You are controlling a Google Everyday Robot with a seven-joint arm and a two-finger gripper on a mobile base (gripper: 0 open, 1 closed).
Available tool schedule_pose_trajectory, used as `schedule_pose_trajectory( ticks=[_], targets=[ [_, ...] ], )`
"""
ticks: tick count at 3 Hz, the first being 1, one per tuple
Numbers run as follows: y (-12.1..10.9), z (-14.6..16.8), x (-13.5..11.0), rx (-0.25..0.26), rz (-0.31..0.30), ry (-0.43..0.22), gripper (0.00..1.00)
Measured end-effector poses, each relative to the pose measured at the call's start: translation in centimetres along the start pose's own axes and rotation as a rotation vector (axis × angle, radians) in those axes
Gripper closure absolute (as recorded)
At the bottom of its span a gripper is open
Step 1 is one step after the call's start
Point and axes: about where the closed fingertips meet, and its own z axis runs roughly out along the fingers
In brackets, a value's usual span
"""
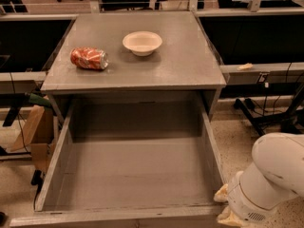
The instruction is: Open top drawer
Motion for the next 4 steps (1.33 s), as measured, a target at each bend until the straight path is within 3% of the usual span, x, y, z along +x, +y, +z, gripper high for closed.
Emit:
schedule_pose_trajectory(
  ticks=[3,4],
  targets=[
    [0.00,0.00,0.00,0.000,0.000,0.000,0.14],
    [0.01,0.00,0.00,0.000,0.000,0.000,0.00]
  ],
)
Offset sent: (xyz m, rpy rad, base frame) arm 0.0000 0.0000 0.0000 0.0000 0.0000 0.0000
